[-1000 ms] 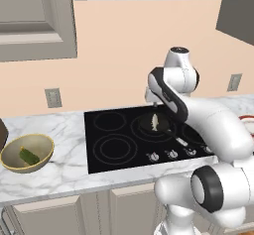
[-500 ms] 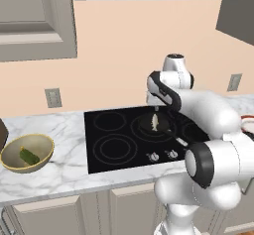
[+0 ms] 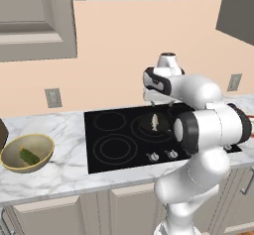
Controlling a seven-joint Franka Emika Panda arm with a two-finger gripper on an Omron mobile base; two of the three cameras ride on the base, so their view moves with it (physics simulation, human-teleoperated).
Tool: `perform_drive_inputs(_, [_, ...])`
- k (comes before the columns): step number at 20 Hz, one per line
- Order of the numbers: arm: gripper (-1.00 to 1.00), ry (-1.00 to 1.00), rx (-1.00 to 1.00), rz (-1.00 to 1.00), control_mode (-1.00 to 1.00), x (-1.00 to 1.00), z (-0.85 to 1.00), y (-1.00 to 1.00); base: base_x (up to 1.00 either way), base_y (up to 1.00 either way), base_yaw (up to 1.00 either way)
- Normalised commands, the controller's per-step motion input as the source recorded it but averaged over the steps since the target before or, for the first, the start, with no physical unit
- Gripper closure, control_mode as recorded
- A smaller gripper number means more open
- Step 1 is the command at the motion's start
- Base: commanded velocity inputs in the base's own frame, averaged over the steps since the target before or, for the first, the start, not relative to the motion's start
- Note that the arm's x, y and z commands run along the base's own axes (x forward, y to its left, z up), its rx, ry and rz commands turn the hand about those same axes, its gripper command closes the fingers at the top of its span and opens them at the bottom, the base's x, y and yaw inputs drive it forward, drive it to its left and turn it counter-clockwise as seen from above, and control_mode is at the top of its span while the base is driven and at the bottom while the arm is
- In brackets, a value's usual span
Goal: Place the fish on the plate and place the cucumber on the same plate.
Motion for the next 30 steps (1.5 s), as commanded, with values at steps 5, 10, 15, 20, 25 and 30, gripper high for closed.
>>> perform_drive_inputs(5, [-1.0,0.02,0.0,0.0,-1.0,0.08,-0.52,0.0,0.0,0.0,0.0])
perform_drive_inputs(10, [-1.0,0.0,0.0,0.0,-1.0,0.08,-0.56,0.0,0.0,0.0,0.0])
perform_drive_inputs(15, [-1.0,0.0,0.0,0.0,-1.0,0.12,-0.44,-0.04,0.0,0.0,0.0])
perform_drive_inputs(20, [-1.0,0.0,0.0,0.0,-1.0,0.12,-0.23,-0.01,0.0,0.0,0.0])
perform_drive_inputs(25, [-1.0,0.0,0.0,-0.01,-1.0,0.19,-0.18,0.0,0.0,0.0,0.0])
perform_drive_inputs(30, [-1.0,0.0,0.0,-0.08,-1.0,0.46,-0.01,0.0,0.0,0.0,0.0])
